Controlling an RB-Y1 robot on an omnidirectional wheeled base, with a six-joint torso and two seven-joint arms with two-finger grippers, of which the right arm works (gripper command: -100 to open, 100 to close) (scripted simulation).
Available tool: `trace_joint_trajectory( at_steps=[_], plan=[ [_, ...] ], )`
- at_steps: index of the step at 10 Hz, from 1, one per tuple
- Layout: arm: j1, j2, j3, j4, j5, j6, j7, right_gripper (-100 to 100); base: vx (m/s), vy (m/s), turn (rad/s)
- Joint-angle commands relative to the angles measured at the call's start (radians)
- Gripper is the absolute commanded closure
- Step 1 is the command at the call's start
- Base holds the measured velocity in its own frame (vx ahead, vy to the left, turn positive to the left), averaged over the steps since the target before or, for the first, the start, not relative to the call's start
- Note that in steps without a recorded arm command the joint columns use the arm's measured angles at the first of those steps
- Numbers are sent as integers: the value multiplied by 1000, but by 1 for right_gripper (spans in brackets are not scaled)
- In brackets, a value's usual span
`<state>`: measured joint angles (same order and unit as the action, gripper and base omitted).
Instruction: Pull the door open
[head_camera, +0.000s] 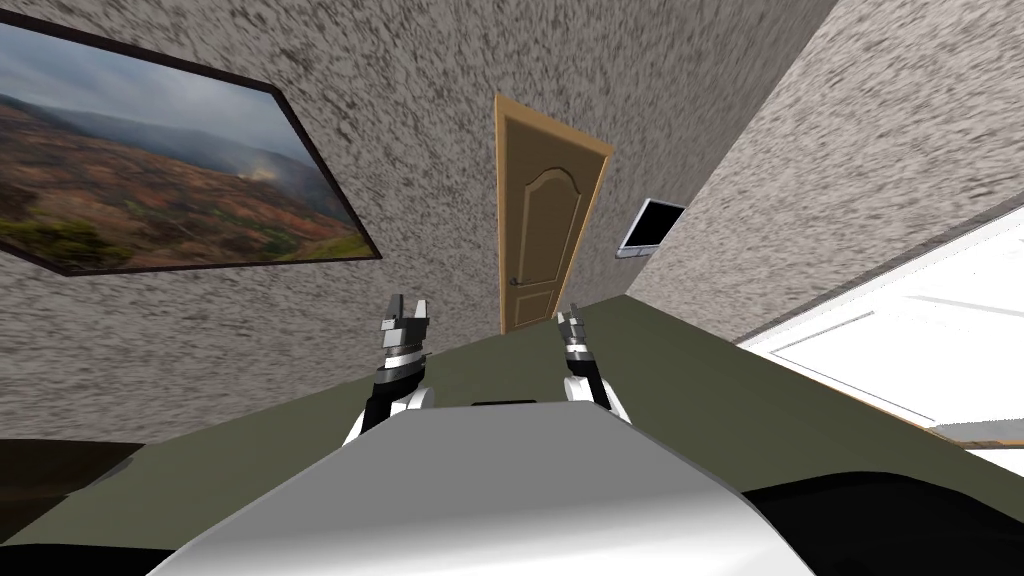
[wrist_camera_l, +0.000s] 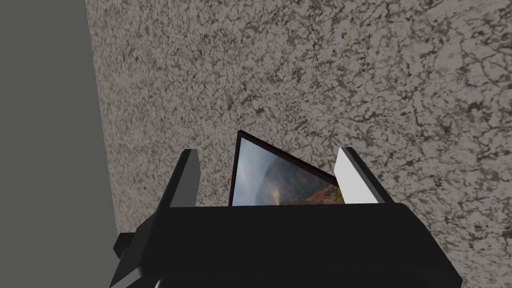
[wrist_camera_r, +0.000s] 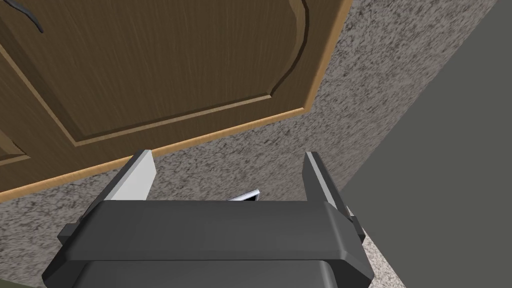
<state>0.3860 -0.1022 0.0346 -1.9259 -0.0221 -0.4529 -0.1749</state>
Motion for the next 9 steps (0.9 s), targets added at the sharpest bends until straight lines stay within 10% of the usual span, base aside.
trace_joint_trajectory(
  at_steps=[1,9],
  plan=[
    [-19,-13,-4,44,8,-13,-11,-100,99,19,50],
    [-99,-70,-15,253,47,-84,-59,-100,86,17,50]
  ],
)
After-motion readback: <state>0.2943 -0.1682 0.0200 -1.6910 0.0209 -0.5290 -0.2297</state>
